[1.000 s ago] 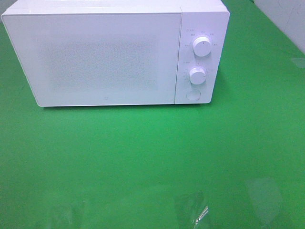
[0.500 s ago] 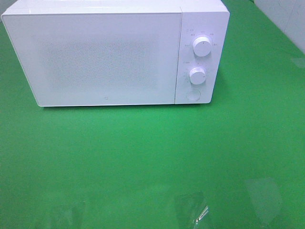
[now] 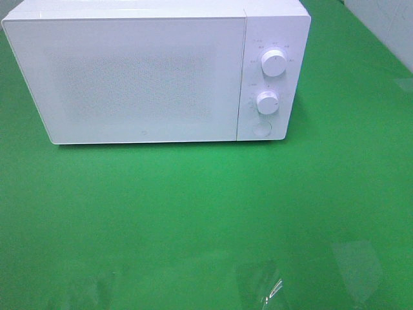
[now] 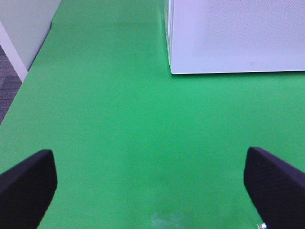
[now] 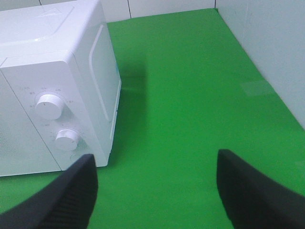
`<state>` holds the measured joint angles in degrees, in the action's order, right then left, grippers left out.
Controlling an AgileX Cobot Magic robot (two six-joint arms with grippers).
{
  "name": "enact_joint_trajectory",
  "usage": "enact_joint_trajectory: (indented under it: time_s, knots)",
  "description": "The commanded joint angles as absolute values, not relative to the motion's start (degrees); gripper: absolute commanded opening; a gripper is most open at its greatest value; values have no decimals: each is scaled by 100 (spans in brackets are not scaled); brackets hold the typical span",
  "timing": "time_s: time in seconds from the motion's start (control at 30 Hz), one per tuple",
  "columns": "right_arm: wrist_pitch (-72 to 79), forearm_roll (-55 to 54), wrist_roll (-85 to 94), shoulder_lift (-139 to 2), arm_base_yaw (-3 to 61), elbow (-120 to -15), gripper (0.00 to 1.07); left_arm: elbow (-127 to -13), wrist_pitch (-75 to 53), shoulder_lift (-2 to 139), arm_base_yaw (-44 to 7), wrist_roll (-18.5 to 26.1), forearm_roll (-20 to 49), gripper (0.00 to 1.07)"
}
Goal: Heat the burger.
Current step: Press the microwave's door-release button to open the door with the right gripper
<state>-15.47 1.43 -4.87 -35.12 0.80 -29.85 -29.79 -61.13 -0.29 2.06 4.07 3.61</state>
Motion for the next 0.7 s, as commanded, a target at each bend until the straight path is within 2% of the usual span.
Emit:
enact_joint_trajectory:
  time_s: [0.03,0.27,0.37,0.7]
  knots:
    - [-1192,97,-504,-3822,63,-3014,69,-2968,-6125,-132,235,367,350,100]
    - [-115,183,-481,-4629,63,-2905,69,-2968,-6125,-132,235,367,350,100]
    - [854,252,-470,-4945,63,-2555,69,-2968,-6125,-132,235,367,350,100]
    - [2263,-46,-510,-5793,80,-1799,66,-2968,-6125,-132,235,367,350,100]
